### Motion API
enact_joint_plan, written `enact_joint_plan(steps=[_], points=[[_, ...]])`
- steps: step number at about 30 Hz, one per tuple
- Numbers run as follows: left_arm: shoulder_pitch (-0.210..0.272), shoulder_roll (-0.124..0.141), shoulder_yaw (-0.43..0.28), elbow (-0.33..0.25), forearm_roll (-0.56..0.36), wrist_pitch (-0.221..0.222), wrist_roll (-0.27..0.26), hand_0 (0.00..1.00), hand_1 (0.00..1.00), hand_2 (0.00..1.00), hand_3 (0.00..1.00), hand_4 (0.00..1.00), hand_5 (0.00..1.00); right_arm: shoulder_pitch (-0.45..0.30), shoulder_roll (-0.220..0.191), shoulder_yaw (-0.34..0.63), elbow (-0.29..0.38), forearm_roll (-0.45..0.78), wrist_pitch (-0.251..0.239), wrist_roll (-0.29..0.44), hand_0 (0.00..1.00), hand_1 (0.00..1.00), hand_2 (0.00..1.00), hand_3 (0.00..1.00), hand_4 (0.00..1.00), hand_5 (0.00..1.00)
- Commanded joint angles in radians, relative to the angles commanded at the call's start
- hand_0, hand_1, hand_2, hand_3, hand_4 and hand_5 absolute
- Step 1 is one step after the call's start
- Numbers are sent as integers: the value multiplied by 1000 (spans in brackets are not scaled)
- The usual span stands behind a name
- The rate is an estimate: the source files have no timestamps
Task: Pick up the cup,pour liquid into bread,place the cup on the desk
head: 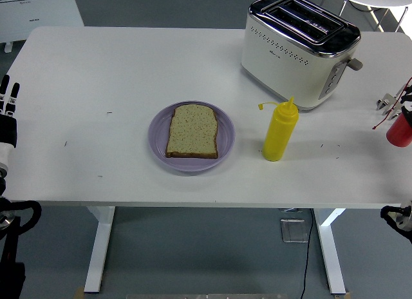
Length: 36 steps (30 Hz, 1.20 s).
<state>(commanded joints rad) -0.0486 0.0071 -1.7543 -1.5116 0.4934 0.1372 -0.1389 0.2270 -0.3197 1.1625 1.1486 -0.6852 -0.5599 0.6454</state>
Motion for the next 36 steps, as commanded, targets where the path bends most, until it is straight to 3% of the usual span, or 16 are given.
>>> enact_joint_plan(steps=[8,16,35,36], points=[[0,0,2,0,0,0,0,806,781,810,779,477,998,-8,36,-11,-62,58,-7,0,395,351,414,510,332,71],[0,1,2,0,0,0,0,806,782,811,779,477,998,5,42,-10,-104,78,-4,0,396,354,414,510,334,81],[2,1,10,1,0,1,0,807,782,811,779,477,998,-59,54,-22,-99,68,-22,0,396,353,418,515,380,105],[2,1,10,0,0,1,-1,806,782,811,778,477,998,-65,52,-24,-95,57,-27,0,381,387,443,521,521,122]])
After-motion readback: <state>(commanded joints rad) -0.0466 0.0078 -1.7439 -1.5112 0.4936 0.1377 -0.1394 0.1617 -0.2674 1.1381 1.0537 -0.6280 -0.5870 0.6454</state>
